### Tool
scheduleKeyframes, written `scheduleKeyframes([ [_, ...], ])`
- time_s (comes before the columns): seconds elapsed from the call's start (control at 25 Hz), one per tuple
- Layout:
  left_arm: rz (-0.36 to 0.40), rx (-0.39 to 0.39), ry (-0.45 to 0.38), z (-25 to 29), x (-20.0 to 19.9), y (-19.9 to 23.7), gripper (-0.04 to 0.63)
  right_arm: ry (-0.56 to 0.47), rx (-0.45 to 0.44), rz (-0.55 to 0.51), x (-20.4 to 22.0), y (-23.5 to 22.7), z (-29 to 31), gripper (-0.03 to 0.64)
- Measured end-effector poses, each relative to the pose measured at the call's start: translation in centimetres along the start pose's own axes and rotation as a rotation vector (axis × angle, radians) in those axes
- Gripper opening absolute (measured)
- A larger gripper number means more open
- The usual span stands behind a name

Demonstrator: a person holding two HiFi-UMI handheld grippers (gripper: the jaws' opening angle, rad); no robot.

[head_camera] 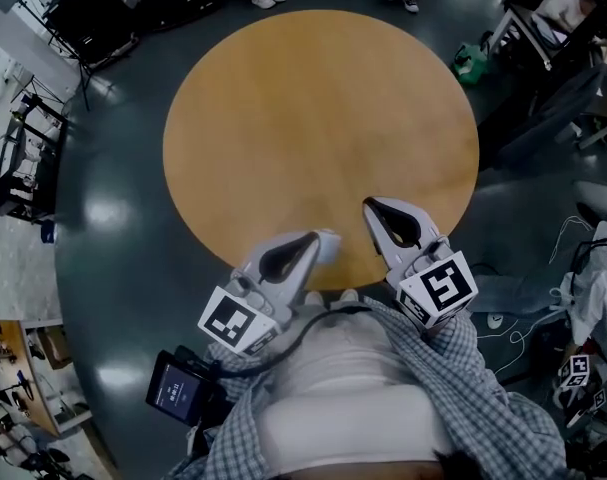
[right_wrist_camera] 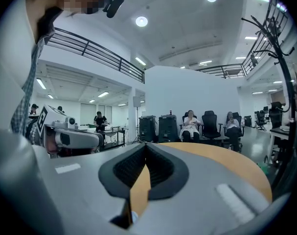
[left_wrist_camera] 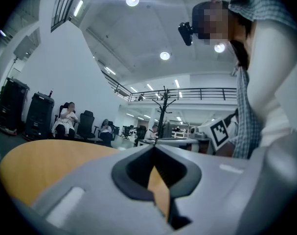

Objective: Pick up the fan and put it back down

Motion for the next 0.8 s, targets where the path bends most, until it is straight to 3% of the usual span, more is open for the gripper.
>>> scheduleKeyframes([
  [0.8,0.006,-0.002,0.009,-0.32,0.07,-0.33,-0.002,0.017,-0.019,0.004,0.29,0.52,0.06,0.003],
])
Point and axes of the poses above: the fingertips, and each gripper's own axes: z forward along the fingers, y to its left, x out of its underside, the point moved 9 cm from there along -z, backward along the fingers, and after that the axes turned 1 degree about x, right-handed, at the moved point
